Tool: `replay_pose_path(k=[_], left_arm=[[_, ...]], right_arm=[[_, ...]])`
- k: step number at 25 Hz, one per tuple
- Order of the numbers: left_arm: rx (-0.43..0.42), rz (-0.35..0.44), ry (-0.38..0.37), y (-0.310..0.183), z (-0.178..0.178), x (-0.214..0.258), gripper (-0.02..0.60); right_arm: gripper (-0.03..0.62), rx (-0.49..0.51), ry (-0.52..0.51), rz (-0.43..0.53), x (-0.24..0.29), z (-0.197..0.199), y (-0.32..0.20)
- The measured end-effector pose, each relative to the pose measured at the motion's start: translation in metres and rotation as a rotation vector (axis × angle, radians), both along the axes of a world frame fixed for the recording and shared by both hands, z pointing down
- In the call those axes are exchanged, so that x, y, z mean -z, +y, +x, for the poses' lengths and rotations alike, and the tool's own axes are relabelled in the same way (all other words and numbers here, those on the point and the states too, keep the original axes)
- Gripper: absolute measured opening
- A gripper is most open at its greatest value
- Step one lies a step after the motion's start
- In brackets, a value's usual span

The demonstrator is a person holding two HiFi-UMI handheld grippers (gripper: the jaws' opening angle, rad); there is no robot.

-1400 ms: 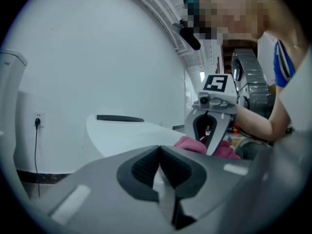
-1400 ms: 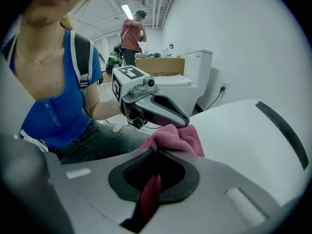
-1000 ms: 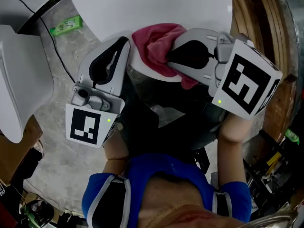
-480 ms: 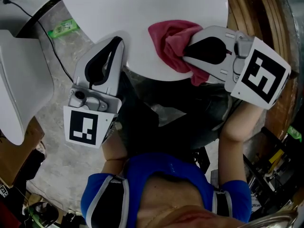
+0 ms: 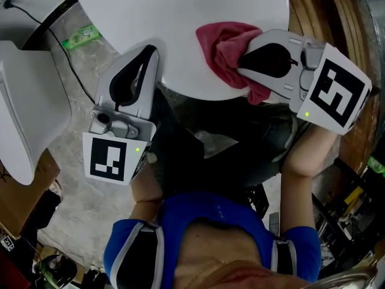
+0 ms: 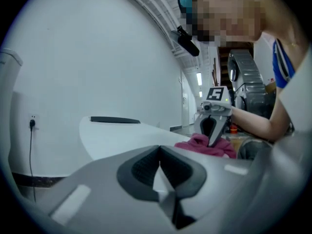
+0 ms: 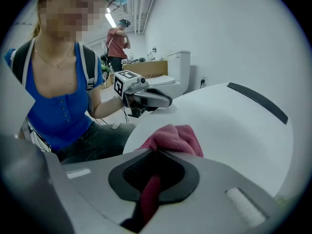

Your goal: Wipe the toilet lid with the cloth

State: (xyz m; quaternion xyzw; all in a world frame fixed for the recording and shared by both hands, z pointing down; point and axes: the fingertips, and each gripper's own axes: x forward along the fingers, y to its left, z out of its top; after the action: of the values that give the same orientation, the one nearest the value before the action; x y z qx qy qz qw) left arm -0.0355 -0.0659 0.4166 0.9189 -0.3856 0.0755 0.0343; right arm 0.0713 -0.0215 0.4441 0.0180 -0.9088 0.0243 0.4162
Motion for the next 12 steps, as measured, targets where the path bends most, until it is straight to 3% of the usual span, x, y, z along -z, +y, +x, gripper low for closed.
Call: replay_pose_path(k=[12], left_arm=[[0.001,0.006,-0.008,-0.001,0.013,0.003,0.003]], right_arm=[[0.011,0.071,0.01,-0.019,0.002,-0.015,0.012]])
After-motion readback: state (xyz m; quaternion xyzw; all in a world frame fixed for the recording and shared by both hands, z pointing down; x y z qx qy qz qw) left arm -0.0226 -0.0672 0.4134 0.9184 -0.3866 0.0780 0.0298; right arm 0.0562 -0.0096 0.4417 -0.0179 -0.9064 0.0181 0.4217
